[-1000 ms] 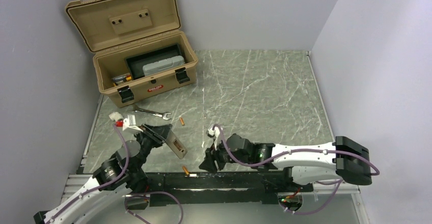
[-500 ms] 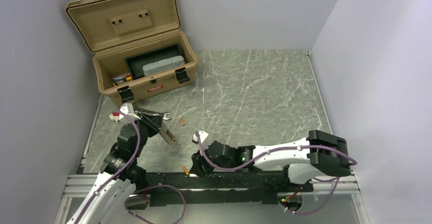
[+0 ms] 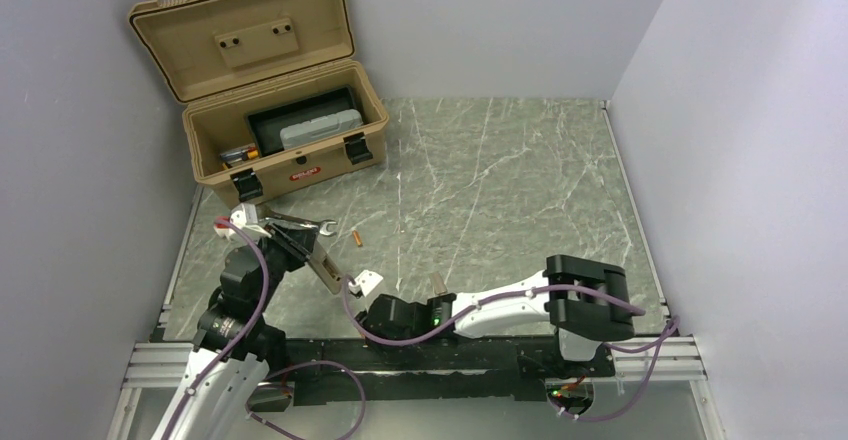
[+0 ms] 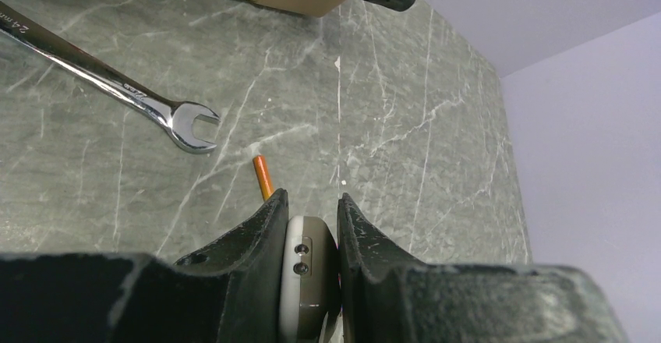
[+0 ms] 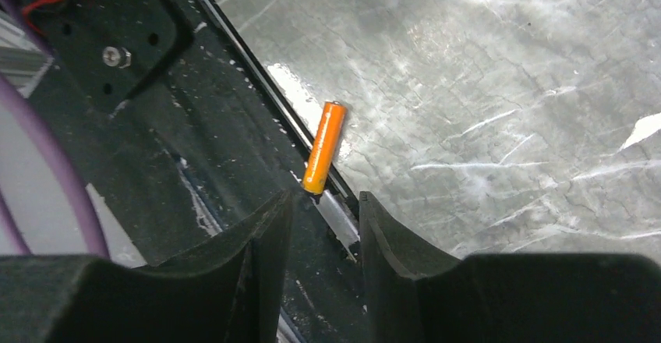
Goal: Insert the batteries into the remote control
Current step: Pick up the battery from the center of the board.
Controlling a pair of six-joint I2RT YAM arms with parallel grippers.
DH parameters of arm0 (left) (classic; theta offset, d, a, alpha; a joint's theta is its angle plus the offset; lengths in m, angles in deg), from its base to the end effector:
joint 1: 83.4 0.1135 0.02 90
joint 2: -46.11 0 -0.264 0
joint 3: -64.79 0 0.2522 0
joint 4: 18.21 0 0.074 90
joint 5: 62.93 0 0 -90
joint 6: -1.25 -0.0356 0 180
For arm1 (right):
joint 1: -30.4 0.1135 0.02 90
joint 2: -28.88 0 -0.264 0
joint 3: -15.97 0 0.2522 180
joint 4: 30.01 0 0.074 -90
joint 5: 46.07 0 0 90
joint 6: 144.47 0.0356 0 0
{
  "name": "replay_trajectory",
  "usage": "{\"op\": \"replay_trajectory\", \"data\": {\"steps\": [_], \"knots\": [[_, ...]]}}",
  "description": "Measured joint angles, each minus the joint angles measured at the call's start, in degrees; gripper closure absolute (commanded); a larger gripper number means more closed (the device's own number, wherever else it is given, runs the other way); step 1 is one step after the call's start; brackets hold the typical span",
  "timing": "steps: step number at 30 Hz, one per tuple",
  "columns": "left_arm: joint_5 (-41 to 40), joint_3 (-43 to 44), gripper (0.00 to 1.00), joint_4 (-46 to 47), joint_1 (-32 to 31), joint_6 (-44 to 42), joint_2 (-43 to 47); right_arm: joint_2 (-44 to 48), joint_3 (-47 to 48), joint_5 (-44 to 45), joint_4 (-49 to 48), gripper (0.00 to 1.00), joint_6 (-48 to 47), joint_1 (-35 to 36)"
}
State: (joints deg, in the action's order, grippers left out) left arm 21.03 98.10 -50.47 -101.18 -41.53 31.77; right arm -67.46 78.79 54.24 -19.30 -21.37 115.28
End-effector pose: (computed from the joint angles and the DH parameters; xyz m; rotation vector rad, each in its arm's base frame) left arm 0.1051 -0.0298 0.2357 -0.5470 1.7770 -0.7072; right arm 0.0365 0.3356 0.1606 -0.9947 2.2651 0.7795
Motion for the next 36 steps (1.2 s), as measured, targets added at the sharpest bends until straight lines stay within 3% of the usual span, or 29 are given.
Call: {"op": "replay_trajectory", "data": {"steps": [6,13,36], "knots": [[1.4,0.0,1.0,0.0,0.5,0.0,0.0,-1.8,1.1,1.4,2.1,0.53,0.6,0.5],[2.0,0.0,1.0,0.0,0.8,0.0,0.8,-2.1,1.7,1.4,2.4,0.54,0.6,0.7],[2.2,0.0,1.0,-1.2,1.4,-1.5,1.1,-7.1,7.4,4.2,6.3,0.78,1.2,2.1]]}}
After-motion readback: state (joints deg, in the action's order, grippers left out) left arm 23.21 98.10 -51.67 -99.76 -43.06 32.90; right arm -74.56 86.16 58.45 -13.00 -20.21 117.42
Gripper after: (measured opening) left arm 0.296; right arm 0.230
